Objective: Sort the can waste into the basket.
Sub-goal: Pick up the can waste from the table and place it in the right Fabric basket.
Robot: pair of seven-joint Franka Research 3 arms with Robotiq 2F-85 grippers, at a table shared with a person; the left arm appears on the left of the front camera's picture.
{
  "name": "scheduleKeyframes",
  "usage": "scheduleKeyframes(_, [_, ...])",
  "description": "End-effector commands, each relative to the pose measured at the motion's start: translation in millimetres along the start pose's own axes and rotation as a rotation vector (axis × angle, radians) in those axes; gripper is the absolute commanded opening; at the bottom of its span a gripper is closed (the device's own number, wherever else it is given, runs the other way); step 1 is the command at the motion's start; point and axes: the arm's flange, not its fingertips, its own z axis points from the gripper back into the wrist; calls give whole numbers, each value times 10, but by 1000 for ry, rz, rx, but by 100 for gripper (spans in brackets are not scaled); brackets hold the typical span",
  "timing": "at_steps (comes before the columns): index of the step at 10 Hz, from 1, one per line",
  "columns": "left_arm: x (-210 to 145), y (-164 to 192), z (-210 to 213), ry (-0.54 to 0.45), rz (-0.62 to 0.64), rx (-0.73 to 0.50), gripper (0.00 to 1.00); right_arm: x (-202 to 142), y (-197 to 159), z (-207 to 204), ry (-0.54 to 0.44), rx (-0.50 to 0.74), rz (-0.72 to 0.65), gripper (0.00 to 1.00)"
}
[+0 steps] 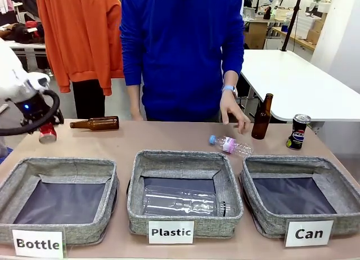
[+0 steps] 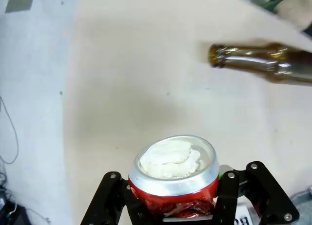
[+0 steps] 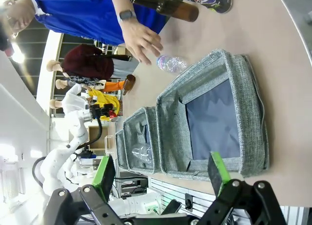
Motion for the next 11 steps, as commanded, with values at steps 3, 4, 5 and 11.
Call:
scheduleKeyframes(3, [-651,54,1560,-99,-204,-277,0,29,2,3,-14,22,24,100])
scheduleKeyframes(4, [-921,112,1761,-83,-272,-316,0,29,2,3,-14,22,24,100])
scheduleKeyframes(5, [-1211,204,1832,-38,-378,-337,0,29,2,3,-14,22,24,100])
scheduleKeyframes(11, [-1988,382,1598,81,-612,-382,0,29,2,3,-14,22,24,100])
